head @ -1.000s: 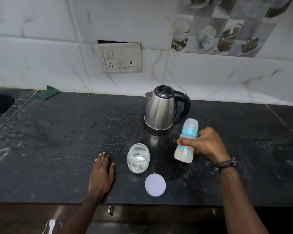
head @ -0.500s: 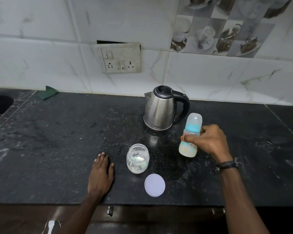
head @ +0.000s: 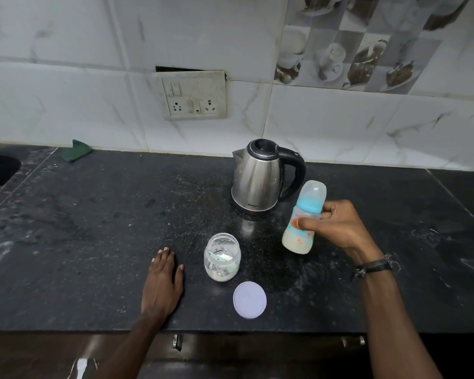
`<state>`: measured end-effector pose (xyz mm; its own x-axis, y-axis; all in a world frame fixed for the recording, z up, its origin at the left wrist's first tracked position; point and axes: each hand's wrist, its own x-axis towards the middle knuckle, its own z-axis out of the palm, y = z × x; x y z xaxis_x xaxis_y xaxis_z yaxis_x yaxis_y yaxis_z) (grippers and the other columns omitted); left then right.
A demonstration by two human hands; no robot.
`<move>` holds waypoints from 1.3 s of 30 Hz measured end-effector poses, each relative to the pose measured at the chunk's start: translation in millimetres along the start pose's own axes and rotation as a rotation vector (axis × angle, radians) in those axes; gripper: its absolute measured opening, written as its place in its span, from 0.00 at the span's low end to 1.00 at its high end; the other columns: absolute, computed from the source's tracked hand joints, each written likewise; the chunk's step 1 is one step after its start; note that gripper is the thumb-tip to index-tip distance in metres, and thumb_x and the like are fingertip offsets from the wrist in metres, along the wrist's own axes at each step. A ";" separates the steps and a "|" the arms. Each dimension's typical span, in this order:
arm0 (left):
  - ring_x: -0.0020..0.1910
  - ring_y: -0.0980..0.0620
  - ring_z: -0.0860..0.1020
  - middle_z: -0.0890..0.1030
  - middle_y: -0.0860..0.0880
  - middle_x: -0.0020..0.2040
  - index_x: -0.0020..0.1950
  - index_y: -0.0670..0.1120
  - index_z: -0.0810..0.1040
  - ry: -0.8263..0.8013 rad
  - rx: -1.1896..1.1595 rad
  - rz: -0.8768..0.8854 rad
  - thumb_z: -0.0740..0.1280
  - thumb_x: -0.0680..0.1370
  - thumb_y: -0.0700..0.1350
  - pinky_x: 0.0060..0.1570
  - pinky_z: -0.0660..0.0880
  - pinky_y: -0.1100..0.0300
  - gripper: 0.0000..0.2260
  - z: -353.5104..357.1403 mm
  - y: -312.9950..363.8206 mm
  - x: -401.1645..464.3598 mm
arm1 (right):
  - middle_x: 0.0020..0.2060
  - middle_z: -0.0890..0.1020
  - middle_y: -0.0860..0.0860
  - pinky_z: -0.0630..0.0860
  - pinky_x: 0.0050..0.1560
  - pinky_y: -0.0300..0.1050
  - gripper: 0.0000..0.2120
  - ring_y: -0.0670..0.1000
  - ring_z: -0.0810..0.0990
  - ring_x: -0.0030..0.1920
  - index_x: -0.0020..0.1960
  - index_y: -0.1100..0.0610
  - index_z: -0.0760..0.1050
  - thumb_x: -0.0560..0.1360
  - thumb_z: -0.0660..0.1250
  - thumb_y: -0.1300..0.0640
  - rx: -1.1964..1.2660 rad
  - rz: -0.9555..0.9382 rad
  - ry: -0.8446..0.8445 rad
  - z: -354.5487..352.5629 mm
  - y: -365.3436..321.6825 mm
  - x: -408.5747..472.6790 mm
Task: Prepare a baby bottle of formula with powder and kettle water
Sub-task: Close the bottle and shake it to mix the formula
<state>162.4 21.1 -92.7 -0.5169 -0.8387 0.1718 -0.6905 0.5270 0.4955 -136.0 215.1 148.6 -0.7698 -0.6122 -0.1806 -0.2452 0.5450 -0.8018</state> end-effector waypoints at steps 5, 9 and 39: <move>0.76 0.39 0.67 0.71 0.37 0.74 0.70 0.35 0.74 -0.012 -0.004 -0.008 0.65 0.82 0.44 0.77 0.62 0.45 0.19 -0.7 0.8 -0.2 | 0.42 0.87 0.48 0.82 0.49 0.52 0.17 0.48 0.86 0.43 0.45 0.50 0.84 0.58 0.82 0.47 -0.076 -0.006 0.047 -3.4 2.8 1.0; 0.76 0.40 0.66 0.70 0.37 0.75 0.71 0.36 0.74 -0.015 0.000 -0.006 0.66 0.82 0.44 0.77 0.60 0.46 0.20 -0.9 0.4 0.2 | 0.43 0.88 0.50 0.83 0.49 0.49 0.16 0.49 0.87 0.44 0.45 0.51 0.84 0.60 0.82 0.52 -0.048 -0.040 -0.008 -0.5 1.1 0.7; 0.75 0.41 0.68 0.72 0.38 0.74 0.70 0.36 0.75 -0.023 0.007 -0.003 0.56 0.81 0.53 0.76 0.61 0.48 0.26 -1.0 -0.1 -1.2 | 0.42 0.87 0.48 0.83 0.49 0.56 0.26 0.50 0.86 0.44 0.47 0.53 0.83 0.54 0.81 0.41 -0.028 -0.064 0.083 10.6 -2.5 -1.3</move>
<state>163.5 21.9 -92.1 -0.5261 -0.8370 0.1503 -0.6957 0.5252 0.4900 -128.2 208.5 144.8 -0.7979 -0.5974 -0.0807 -0.3109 0.5225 -0.7940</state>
